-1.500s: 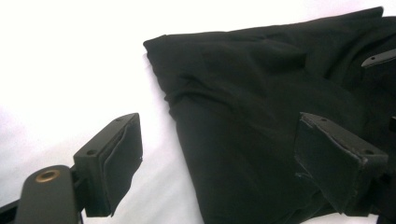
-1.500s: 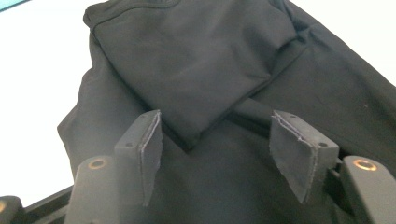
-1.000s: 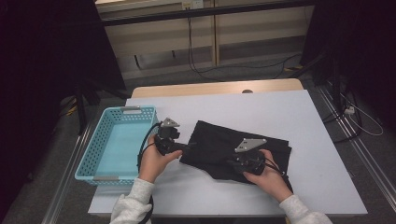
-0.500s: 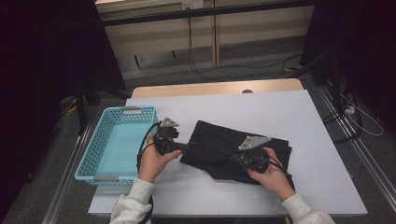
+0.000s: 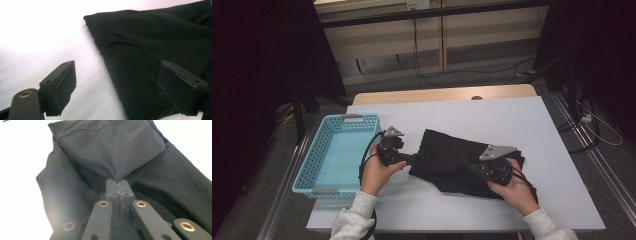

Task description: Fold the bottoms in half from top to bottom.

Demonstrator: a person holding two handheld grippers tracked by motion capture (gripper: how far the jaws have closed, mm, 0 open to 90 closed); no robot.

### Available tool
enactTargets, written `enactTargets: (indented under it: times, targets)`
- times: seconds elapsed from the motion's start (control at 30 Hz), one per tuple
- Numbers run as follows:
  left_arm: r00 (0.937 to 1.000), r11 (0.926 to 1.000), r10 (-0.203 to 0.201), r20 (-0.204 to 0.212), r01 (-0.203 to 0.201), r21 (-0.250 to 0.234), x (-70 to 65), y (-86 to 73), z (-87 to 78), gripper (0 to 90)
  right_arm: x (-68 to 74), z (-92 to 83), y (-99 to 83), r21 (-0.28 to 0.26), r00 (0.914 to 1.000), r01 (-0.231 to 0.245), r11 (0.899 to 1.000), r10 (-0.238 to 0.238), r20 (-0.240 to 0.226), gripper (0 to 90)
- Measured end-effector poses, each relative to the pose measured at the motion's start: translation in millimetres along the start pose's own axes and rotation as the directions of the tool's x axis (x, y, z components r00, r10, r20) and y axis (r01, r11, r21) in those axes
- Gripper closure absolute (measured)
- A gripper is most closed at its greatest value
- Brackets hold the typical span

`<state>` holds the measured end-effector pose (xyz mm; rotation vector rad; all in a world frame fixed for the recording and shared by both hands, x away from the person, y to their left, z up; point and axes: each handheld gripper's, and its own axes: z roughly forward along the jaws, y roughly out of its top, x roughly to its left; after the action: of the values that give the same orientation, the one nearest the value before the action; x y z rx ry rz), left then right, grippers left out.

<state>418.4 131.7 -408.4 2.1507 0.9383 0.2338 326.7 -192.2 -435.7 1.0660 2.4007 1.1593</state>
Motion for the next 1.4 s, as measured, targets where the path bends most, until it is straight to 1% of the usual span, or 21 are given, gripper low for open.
enactTargets:
  times: [0.17,0.2,0.23,0.3,0.33,0.37,0.43,0.63,0.77,1.0,1.07,1.17,1.2,1.23,1.27,1.4]
  targets:
    - [1.0000,1.0000,0.002,0.001,-0.002,0.001,-0.3,0.5,0.6,15.7,-2.0,-5.3,-5.7,0.011,1.0000,0.003,1.000,-0.003,0.004,90.0]
    - [0.9999,0.9999,0.010,-0.002,-0.010,0.005,-0.3,0.6,0.9,15.6,-2.8,-6.8,-6.4,0.012,1.0000,0.001,1.000,-0.001,0.006,90.0]
    - [1.0000,0.9999,0.008,0.001,-0.008,0.007,-1.0,0.5,1.5,15.6,-3.7,-8.5,-6.9,0.007,0.9999,-0.003,1.000,0.003,0.010,90.0]
    - [0.9999,0.9997,0.017,0.002,-0.017,0.015,-0.7,0.6,2.1,15.6,-5.1,-12.2,-8.0,0.001,0.9999,-0.008,1.000,0.008,0.012,90.0]
    - [0.9996,0.9994,0.028,-0.003,-0.028,0.020,-0.1,0.8,2.0,15.6,-5.5,-14.0,-8.8,-0.001,0.9999,-0.010,1.000,0.010,0.011,90.0]
    - [0.9999,0.9998,0.015,-0.002,-0.015,0.011,-0.8,0.7,2.5,15.6,-5.8,-15.5,-9.6,-0.003,0.9999,-0.013,1.000,0.013,0.009,90.0]
    - [0.9999,0.9998,0.015,-0.003,-0.015,0.012,-0.6,0.7,2.4,15.6,-5.9,-19.1,-11.4,-0.001,0.9999,-0.009,1.000,0.009,0.013,90.0]
    - [1.0000,0.9999,0.010,0.000,-0.010,0.014,-1.3,0.5,3.9,15.6,-7.4,-28.4,-16.8,-0.007,0.9997,-0.017,1.000,0.018,0.016,90.0]
    - [0.9996,0.9993,0.030,0.000,-0.030,0.024,-1.4,1.2,4.5,15.6,-6.5,-30.0,-18.5,0.000,0.9997,-0.018,1.000,0.018,0.017,90.0]
    - [0.9996,0.9993,0.028,0.001,-0.028,0.023,-0.9,1.1,5.2,15.6,-6.2,-31.7,-19.5,-0.001,0.9996,-0.020,1.000,0.020,0.022,90.0]
    - [0.9995,0.9989,0.030,0.010,-0.030,0.035,0.0,1.3,4.2,15.7,-6.2,-32.2,-20.2,-0.005,0.9996,-0.021,1.000,0.021,0.021,90.0]
    - [0.9997,0.9994,0.025,0.001,-0.025,0.024,-0.2,0.8,4.1,15.7,-5.4,-33.3,-21.2,-0.008,0.9996,-0.021,1.000,0.021,0.021,90.0]
    - [0.9999,0.9998,0.013,0.002,-0.013,0.016,-0.8,0.6,4.4,15.7,-5.2,-33.6,-21.4,-0.008,0.9996,-0.020,1.000,0.020,0.020,90.0]
    - [1.0000,0.9998,0.009,0.003,-0.009,0.015,-0.8,0.4,4.5,15.7,-5.3,-33.7,-21.7,-0.008,0.9996,-0.019,1.000,0.019,0.021,90.0]
    - [0.9999,0.9996,0.012,0.007,-0.013,0.024,-0.3,0.4,4.1,15.7,-5.6,-33.7,-22.0,-0.006,0.9996,-0.021,1.000,0.021,0.020,90.0]
    - [0.9996,0.9990,0.030,0.003,-0.030,0.032,-0.1,-0.3,5.4,15.8,-6.1,-33.7,-23.2,-0.001,0.9995,-0.021,1.000,0.021,0.023,90.0]
